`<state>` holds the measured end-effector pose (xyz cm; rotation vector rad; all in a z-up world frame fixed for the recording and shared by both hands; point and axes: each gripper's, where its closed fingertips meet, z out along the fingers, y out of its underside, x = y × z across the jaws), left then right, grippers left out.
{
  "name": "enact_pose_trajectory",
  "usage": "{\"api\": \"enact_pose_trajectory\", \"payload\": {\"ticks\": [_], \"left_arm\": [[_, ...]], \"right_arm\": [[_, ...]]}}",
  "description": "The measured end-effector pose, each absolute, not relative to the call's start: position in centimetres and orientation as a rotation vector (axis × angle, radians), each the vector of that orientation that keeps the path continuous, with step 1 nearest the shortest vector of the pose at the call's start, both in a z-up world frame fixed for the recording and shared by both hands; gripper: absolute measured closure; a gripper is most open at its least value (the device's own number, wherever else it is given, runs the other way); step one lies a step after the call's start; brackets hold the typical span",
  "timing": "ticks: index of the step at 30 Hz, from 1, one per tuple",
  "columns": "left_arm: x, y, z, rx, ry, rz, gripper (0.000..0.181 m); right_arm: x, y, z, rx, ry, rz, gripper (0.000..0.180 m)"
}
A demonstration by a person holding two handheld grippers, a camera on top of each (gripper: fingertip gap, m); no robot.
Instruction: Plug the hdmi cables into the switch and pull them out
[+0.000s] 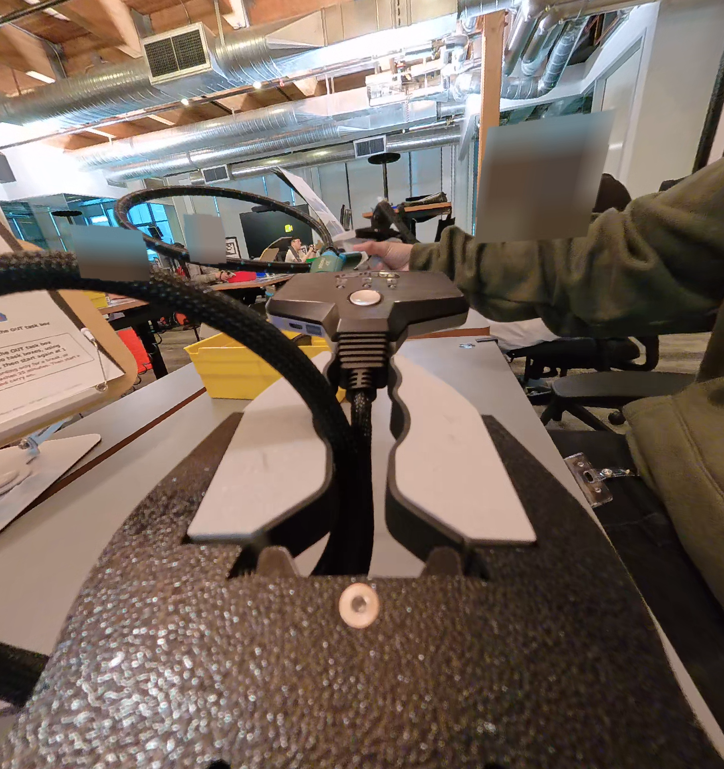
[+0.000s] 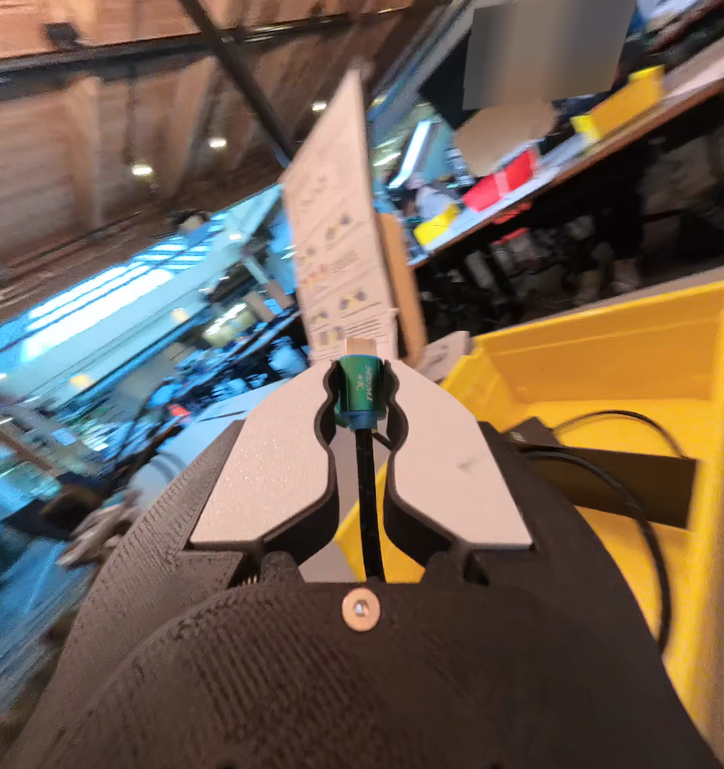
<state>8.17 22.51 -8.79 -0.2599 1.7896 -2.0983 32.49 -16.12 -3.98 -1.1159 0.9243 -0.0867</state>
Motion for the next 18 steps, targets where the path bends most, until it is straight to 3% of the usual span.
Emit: {"api": "enact_pose_trajectory", "payload": {"ticks": [8, 12, 18], "left_arm": [[8.5, 22.7, -9.4, -0.285, 1.809, -2.100, 0.159], [8.8, 22.8, -9.9, -0.309, 1.815, -2.108, 0.159], [9.0, 22.6, -10.4, -0.318, 1.834, -2.102, 0.159]], "right_arm": [[37.0, -17.4, -10.6, -1.514, 1.030, -0.502, 0.162], [38.5, -20.1, -13.3, -1.982, 0.877, -1.081, 0.168], [38.4, -18.7, -15.5, -2.056, 0.813, -0.975, 0.166]]}}
